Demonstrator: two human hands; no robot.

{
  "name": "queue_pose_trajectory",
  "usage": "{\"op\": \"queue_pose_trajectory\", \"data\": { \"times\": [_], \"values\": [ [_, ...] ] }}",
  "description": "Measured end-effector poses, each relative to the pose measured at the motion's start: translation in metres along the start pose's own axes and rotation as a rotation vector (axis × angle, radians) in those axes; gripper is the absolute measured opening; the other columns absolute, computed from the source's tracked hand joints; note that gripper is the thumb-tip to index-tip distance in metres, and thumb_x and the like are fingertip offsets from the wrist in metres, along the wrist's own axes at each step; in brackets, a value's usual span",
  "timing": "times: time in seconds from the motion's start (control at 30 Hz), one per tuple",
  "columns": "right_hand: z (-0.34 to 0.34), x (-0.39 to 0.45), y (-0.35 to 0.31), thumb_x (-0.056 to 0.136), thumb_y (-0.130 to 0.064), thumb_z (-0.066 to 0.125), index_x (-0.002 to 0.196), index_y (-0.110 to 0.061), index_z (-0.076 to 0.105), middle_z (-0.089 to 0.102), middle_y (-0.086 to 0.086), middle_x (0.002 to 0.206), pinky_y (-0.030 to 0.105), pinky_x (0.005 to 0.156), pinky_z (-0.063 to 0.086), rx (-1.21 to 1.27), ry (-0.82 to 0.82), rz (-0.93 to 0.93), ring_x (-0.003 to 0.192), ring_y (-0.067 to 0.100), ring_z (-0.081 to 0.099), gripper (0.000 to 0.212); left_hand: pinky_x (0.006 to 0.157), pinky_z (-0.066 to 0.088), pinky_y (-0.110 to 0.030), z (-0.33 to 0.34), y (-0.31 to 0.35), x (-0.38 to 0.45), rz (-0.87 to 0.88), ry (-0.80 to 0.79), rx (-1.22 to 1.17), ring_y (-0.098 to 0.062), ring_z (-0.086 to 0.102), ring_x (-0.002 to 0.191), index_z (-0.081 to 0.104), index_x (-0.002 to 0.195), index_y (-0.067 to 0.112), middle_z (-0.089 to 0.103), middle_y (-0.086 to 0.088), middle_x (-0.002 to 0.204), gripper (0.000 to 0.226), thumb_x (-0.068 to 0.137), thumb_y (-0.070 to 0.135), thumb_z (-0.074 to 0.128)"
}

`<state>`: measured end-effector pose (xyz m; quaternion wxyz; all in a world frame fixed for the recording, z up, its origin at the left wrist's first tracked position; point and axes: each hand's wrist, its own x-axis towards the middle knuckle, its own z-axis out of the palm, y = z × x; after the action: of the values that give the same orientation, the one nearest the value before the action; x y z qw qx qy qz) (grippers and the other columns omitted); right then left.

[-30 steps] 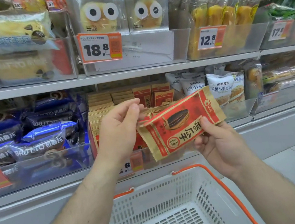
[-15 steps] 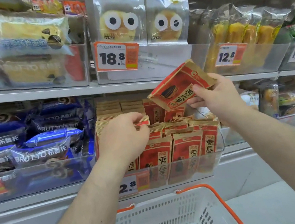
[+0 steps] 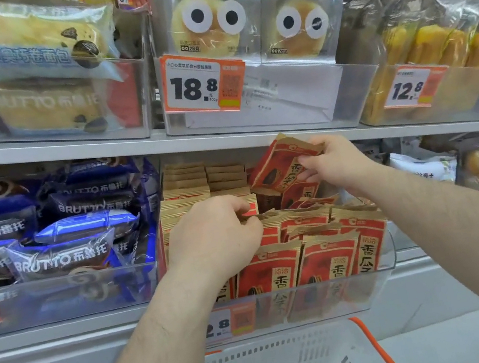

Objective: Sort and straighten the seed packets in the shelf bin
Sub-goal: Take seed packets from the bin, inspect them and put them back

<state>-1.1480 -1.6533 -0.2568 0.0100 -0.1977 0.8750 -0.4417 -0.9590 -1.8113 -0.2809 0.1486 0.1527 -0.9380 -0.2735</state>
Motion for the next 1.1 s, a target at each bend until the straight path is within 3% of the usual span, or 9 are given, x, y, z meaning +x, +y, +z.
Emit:
{"op": "queue_pose_trajectory", "data": {
  "times": [0.23, 0.3, 0.43, 0.57, 0.6, 0.7, 0.8, 1.0, 1.1],
  "values": [
    [-0.013, 0.001, 0.015, 0.093, -0.02, 0.065, 0.088, -0.025, 0.071, 0.076, 0.0, 0.08, 0.045, 0.083, 0.06, -0.187, -0.018, -0.004, 0.081, 0.016, 0.074, 0.01, 0.065, 0.042, -0.023, 0.003, 0.002, 0.011, -0.057, 0.007, -0.013, -0.003, 0.052, 0.095, 0.067, 0.117, 0.041, 0.066, 0.02, 0.118, 0.026, 0.095, 0.048, 0.054],
    [-0.012, 0.0, 0.015, 0.094, -0.023, 0.063, 0.087, -0.027, 0.07, 0.076, -0.001, 0.078, 0.045, 0.085, 0.059, -0.244, -0.043, 0.005, 0.082, 0.015, 0.073, 0.011, 0.069, 0.046, -0.025, 0.005, 0.003, 0.013, -0.064, -0.001, 0.012, -0.005, 0.056, 0.097, 0.067, 0.116, 0.041, 0.066, 0.019, 0.118, 0.026, 0.095, 0.049, 0.054],
    [0.004, 0.006, 0.011, 0.101, -0.025, 0.049, 0.098, -0.026, 0.064, 0.074, 0.001, 0.088, 0.046, 0.092, 0.055, -0.299, -0.15, 0.061, 0.089, 0.013, 0.07, 0.015, 0.083, 0.052, -0.033, 0.009, 0.006, 0.014, -0.081, -0.003, 0.045, -0.009, 0.06, 0.107, 0.067, 0.117, 0.043, 0.066, 0.018, 0.121, 0.026, 0.095, 0.048, 0.054],
    [0.023, 0.021, 0.003, 0.105, -0.018, 0.042, 0.14, -0.004, 0.046, 0.069, 0.01, 0.11, 0.036, 0.086, 0.058, -0.199, -0.187, 0.141, 0.092, 0.014, 0.069, 0.037, 0.082, 0.051, -0.031, 0.007, 0.007, 0.014, -0.085, 0.003, 0.039, -0.007, 0.061, 0.106, 0.071, 0.111, 0.044, 0.066, 0.022, 0.123, 0.023, 0.096, 0.046, 0.053],
    [0.026, 0.024, 0.001, 0.105, -0.013, 0.042, 0.143, 0.001, 0.04, 0.066, 0.012, 0.118, 0.034, 0.084, 0.058, -0.144, -0.199, 0.169, 0.094, 0.016, 0.07, 0.041, 0.083, 0.052, -0.031, 0.007, 0.007, 0.013, -0.086, 0.001, 0.032, -0.007, 0.061, 0.105, 0.071, 0.11, 0.044, 0.066, 0.022, 0.122, 0.023, 0.096, 0.046, 0.053],
    [0.031, 0.037, 0.002, 0.1, -0.004, 0.046, 0.13, 0.008, 0.052, 0.064, 0.019, 0.124, 0.044, 0.092, 0.057, -0.067, -0.164, 0.221, 0.108, 0.033, 0.068, 0.032, 0.085, 0.054, -0.033, 0.007, 0.007, 0.013, -0.089, -0.004, 0.029, -0.008, 0.062, 0.105, 0.071, 0.11, 0.046, 0.066, 0.022, 0.121, 0.022, 0.095, 0.046, 0.054],
    [0.029, 0.043, -0.003, 0.097, -0.004, 0.051, 0.125, 0.007, 0.057, 0.064, 0.027, 0.121, 0.045, 0.093, 0.056, -0.045, -0.141, 0.27, 0.11, 0.038, 0.065, 0.031, 0.084, 0.05, -0.031, 0.005, 0.007, 0.013, -0.092, -0.011, 0.043, -0.008, 0.061, 0.106, 0.069, 0.112, 0.047, 0.066, 0.022, 0.123, 0.023, 0.096, 0.047, 0.053],
    [0.03, 0.044, -0.013, 0.104, -0.015, 0.044, 0.126, -0.006, 0.061, 0.066, 0.008, 0.124, 0.033, 0.101, 0.048, -0.632, -0.27, 0.157, 0.117, 0.024, 0.061, 0.03, 0.081, 0.048, -0.029, 0.004, 0.007, 0.014, -0.092, -0.032, 0.031, -0.006, 0.058, 0.097, 0.07, 0.11, 0.046, 0.068, 0.022, 0.118, 0.022, 0.096, 0.046, 0.053],
    [0.03, 0.044, -0.01, 0.102, -0.015, 0.048, 0.121, -0.007, 0.064, 0.07, 0.008, 0.115, 0.031, 0.092, 0.049, -0.664, -0.305, 0.149, 0.108, 0.023, 0.064, 0.027, 0.085, 0.048, -0.031, 0.003, 0.007, 0.013, -0.093, -0.036, 0.026, -0.005, 0.059, 0.099, 0.07, 0.111, 0.046, 0.068, 0.022, 0.117, 0.022, 0.096, 0.046, 0.053]
  ]
}}
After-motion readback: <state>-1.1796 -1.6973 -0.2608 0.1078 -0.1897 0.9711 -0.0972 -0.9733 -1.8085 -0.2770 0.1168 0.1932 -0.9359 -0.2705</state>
